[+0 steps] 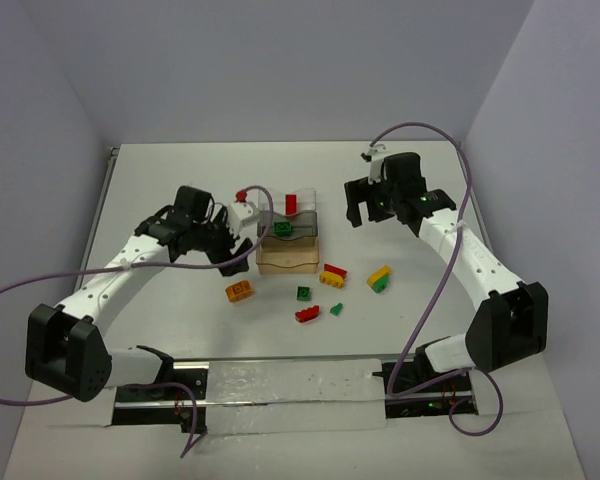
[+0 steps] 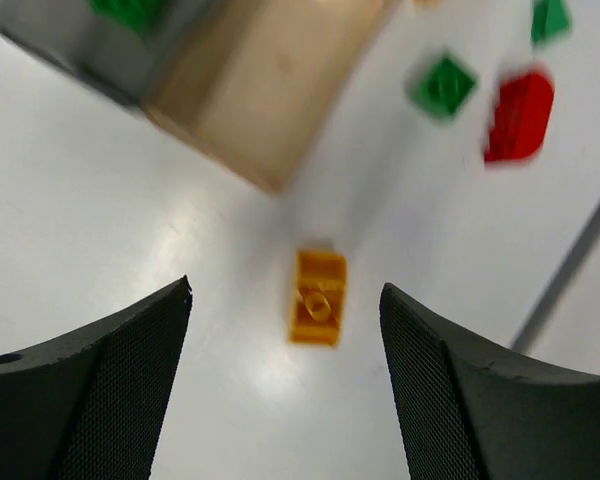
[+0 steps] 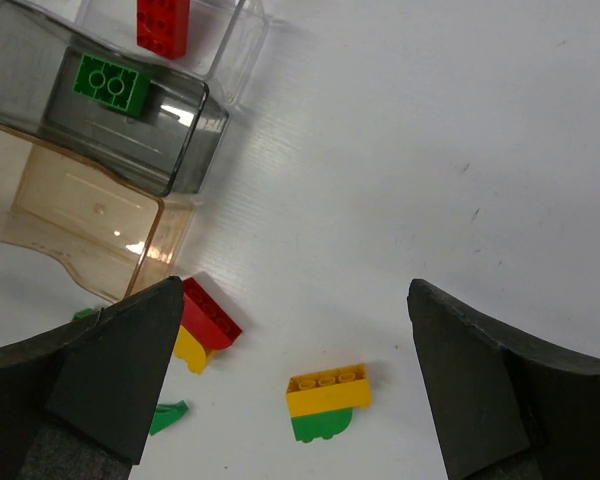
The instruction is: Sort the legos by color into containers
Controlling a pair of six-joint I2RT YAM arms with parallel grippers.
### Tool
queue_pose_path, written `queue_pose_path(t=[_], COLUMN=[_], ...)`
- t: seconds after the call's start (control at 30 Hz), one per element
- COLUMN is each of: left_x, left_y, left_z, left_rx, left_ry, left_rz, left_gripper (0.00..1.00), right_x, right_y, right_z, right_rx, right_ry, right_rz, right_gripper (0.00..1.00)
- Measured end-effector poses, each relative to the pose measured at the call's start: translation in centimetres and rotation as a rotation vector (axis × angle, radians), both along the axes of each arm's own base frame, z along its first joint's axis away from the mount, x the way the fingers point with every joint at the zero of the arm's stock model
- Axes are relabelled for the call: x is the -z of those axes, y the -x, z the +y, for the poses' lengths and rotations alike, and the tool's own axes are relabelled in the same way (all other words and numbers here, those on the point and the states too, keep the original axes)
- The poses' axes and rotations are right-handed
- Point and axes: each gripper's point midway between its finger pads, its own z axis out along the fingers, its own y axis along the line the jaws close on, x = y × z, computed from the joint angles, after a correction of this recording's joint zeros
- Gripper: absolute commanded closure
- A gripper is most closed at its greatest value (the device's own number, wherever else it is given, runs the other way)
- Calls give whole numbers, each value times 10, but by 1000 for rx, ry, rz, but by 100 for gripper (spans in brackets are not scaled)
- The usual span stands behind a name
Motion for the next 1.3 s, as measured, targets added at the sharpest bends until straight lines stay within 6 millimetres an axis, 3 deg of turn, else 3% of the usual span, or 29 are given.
queue_pose_path(t=[0.13,0.23,0.5,0.7,0.93,1.17,1.3], left_x=[54,77,94,107,116,118,113], left_y=[43,63,70,71,59,53,59], left_z=[24,35,34,31,29,32,36], left_rx=[33,42,60,40,-5,-33,-18], left_ry=[-117,-176,-232,-257,-264,-265,-267], left_rz=[161,232,260,247,214,169,155], left_gripper=[16,17,18,26,51,97,100], right_x=[11,15,11,12,12,12,12], right_y=[8,12,13,13,13,13,13], right_z=[-3,-5,-6,-6,-7,-8,-8], right_rx=[-9,-14,-15,-14,-14,-9,-9], right_ry=[18,29,36,37,37,42,42], right_rz=[28,41,29,31,31,30,30], right_gripper=[0,0,0,0,0,0,0])
